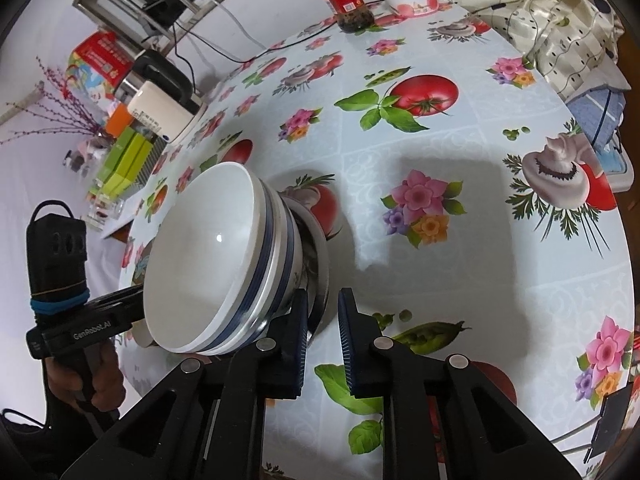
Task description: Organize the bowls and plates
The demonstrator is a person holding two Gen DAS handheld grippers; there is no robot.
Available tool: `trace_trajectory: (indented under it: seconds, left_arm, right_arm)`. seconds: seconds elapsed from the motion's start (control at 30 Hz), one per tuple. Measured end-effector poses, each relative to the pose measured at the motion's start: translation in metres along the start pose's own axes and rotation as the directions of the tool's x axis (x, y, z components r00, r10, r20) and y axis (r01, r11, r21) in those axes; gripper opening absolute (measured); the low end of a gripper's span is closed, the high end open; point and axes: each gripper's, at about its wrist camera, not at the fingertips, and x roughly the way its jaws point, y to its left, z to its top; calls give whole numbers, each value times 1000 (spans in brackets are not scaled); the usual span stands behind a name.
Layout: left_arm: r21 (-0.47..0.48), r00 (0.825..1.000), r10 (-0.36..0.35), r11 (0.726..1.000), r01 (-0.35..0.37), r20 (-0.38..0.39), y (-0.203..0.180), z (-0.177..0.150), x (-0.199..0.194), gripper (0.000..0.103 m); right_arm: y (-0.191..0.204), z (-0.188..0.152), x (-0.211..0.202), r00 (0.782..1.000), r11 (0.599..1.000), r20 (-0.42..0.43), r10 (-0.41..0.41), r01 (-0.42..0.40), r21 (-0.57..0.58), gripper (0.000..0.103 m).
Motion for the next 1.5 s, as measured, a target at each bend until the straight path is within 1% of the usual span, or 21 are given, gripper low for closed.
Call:
trace_trajectory:
  seconds: [0.17,0.27,0.4,0.8,1.5]
  left_arm:
    - [4,1000,-5,1000,5,3,0,1,0,19]
    - [9,1000,-14,1000,14,4,-1,0,0,15]
    - [17,1000,-20,1000,20,4,-1,0,1,13]
    - [31,999,-36,999,36,16,0,0,2,13]
    - [41,999,-25,999,24,34,-3,3,-4,12]
  right_arm:
    - [0,0,0,1000,1000,1,13,-13,-3,11]
    - [0,0,0,1000,1000,2,15,-15,-2,11]
    - [-1,1,0,1000,1000,2,25,-25,3,11]
    - [-1,1,0,1000,1000,6,23,-23,-3,10]
    - [3,4,-5,999,1000,25,23,-23,-13,10]
